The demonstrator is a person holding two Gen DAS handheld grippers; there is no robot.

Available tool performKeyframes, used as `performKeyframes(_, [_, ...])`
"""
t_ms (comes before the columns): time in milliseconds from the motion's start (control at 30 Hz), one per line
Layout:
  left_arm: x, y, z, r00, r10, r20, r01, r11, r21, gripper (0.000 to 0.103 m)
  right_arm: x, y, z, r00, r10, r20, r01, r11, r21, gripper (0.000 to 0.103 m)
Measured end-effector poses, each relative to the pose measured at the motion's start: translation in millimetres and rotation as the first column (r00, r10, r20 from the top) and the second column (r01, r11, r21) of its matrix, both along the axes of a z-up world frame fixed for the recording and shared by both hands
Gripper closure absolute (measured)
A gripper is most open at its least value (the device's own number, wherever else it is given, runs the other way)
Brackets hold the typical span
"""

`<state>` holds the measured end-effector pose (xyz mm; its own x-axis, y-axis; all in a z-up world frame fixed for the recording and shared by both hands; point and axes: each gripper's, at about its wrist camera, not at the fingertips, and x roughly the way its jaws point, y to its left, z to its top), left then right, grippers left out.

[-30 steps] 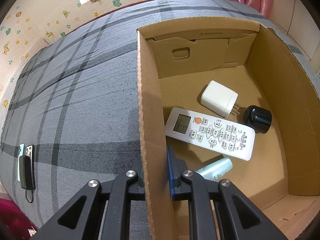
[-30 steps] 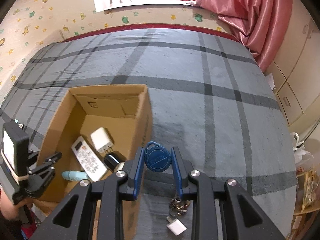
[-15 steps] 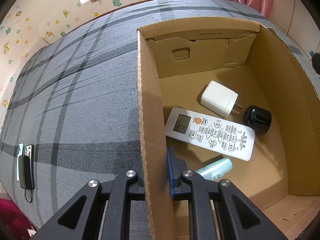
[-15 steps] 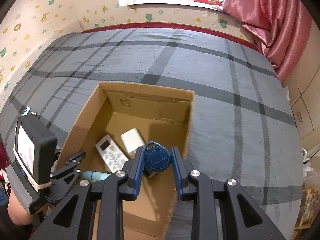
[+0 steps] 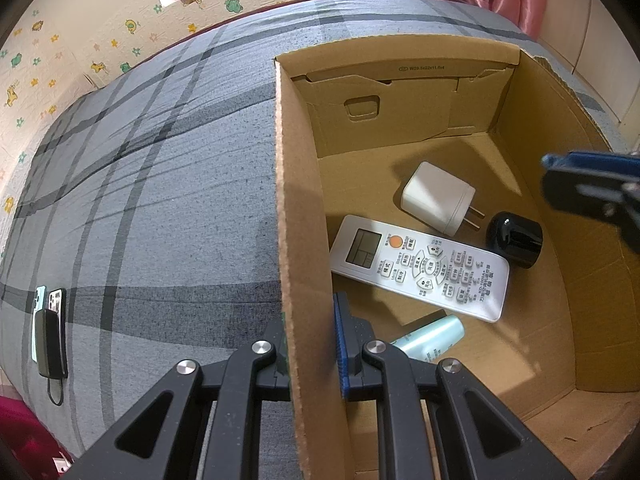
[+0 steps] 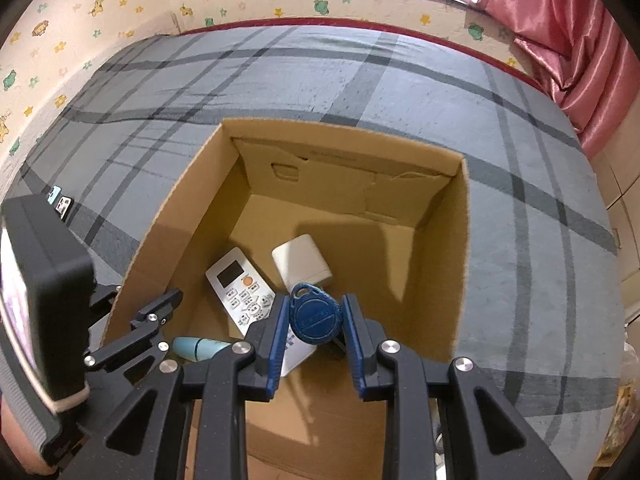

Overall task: Organize rigid objects
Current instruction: 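Lower the key fob into the box beside the remote and open the right tool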

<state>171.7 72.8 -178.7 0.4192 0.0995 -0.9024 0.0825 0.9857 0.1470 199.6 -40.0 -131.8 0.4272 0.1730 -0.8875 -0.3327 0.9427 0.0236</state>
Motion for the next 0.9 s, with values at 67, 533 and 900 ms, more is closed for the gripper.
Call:
performKeyframes(67, [-0.1,-0.7,0.2,1.000,0.000,0.000,0.000,1.000,0.000,0.088,3.1,3.2,-6.6,1.000,0.000,-0.013,0.000,1.000,-0.010,0.075])
performKeyframes(533, [-1.8,-2.2,0.3,1.000,-0.002,0.003,0.002,1.000,0.002,0.088,17.5,12.3,-54.0,0.991,-0.002,-0.133,-0.001,1.000,-0.027,0.075])
performKeyframes(900, [-1.5,-2.7,1.4,1.000,-0.001,0.001,0.001,1.000,0.003,0.088,17.2,12.7,-54.9,0.991,0.001,-0.135,-0.005,1.000,-0.029,0.074])
